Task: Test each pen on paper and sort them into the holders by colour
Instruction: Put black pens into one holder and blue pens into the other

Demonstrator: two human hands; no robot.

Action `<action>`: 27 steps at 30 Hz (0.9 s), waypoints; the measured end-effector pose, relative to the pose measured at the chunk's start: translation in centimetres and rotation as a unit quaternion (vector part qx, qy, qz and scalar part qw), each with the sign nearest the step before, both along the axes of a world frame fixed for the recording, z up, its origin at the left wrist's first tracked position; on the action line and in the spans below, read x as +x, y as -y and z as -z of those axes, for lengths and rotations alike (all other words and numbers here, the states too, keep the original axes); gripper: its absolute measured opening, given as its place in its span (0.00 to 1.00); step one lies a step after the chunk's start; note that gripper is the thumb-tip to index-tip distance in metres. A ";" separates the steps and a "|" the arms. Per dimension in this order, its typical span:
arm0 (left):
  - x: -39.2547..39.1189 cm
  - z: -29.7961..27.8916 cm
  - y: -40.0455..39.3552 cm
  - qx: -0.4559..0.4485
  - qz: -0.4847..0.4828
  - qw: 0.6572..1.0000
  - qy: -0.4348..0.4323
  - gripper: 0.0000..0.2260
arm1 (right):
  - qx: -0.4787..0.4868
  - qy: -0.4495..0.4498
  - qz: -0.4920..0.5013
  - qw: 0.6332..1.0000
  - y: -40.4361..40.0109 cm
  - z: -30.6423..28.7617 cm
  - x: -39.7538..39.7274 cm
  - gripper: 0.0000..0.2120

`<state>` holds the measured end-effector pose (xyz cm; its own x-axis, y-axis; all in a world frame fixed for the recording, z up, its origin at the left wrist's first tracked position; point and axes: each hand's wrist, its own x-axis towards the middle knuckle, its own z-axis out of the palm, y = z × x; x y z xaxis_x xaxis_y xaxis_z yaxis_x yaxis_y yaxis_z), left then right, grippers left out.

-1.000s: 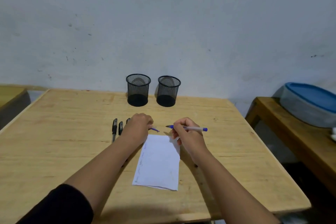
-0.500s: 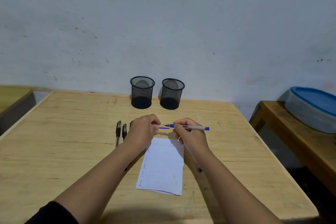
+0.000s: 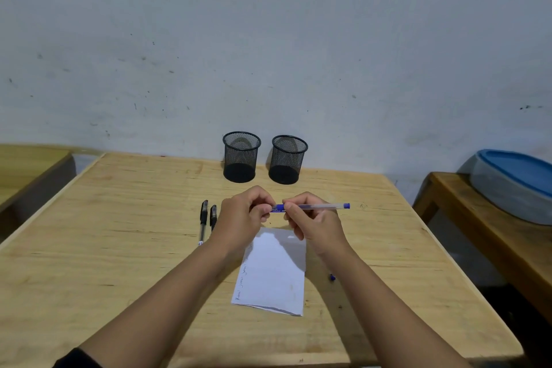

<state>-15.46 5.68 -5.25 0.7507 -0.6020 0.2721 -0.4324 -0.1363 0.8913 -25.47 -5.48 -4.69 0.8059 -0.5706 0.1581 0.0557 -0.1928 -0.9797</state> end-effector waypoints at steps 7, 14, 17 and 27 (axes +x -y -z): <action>1.7 -1.0 -1.3 0.030 0.004 1.000 -0.007 0.10 | 0.032 0.051 0.033 0.998 -1.3 -1.0 -0.2 0.05; 2.2 -2.4 -0.8 -0.051 -0.006 0.996 -0.077 0.08 | -0.001 0.031 0.123 0.992 -2.4 -0.2 -3.3 0.07; 0.8 -2.3 0.6 -0.069 0.021 0.991 -0.112 0.09 | -0.070 0.015 0.178 0.981 -3.5 1.1 -4.6 0.09; -5.1 2.4 3.3 0.090 -0.015 0.994 0.063 0.14 | -0.170 -0.026 0.313 0.934 -2.3 4.4 -8.5 0.10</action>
